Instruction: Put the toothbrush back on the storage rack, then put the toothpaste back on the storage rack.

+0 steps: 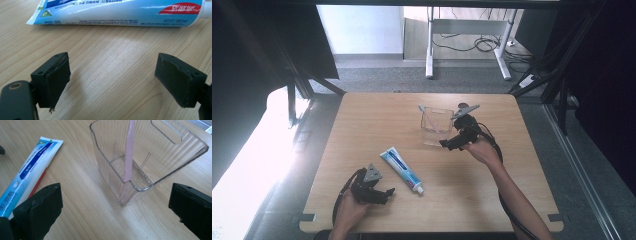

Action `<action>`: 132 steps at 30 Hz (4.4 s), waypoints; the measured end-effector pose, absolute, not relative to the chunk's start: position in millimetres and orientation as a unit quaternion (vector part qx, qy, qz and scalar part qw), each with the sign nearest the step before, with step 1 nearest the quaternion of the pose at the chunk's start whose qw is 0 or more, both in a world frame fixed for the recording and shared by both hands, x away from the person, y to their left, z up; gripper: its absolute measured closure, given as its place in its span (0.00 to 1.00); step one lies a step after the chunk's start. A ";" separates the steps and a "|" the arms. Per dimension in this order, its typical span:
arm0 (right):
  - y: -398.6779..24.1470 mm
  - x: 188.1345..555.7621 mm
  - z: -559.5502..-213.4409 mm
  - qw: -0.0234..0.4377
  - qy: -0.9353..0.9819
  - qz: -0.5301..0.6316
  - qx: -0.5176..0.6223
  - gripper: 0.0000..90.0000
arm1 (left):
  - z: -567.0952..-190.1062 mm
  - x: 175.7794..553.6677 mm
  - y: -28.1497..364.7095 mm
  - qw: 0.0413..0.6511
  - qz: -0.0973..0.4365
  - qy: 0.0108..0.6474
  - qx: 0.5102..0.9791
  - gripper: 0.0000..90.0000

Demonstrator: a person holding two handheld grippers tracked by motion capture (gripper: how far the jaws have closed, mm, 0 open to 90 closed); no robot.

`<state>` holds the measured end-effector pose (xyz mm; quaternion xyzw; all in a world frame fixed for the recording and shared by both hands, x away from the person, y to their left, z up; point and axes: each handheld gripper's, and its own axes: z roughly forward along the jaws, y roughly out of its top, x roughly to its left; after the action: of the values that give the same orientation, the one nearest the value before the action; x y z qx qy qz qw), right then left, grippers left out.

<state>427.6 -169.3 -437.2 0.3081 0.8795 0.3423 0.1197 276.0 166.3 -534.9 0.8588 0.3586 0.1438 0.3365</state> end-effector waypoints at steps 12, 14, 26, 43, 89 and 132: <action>-182.5 406.9 -444.6 0.118 0.877 0.352 0.304 0.00 | -535.2 276.3 165.2 0.338 0.141 0.359 0.858 0.15; -185.2 402.9 -446.5 0.119 0.878 0.351 0.301 0.00 | -535.1 276.3 165.2 0.337 0.142 0.359 0.859 0.15; -200.6 380.3 -455.7 0.124 0.875 0.356 0.303 0.00 | -534.9 276.5 164.7 0.338 0.142 0.358 0.859 0.15; -230.4 347.0 -466.6 0.132 0.873 0.349 0.314 0.00 | -534.7 276.4 164.2 0.341 0.142 0.360 0.856 0.15; -272.4 270.5 -522.4 0.161 0.859 0.338 0.350 0.00 | -525.9 276.9 167.0 0.348 0.122 0.385 0.846 0.18; -293.2 272.4 -526.3 0.171 0.839 0.350 0.381 0.05 | -493.4 300.8 113.9 0.349 0.091 0.311 0.879 1.00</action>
<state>272.4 -293.2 -526.3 0.3808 0.8387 0.3499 0.1707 300.8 113.9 -493.4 0.8792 0.3109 0.0912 0.3494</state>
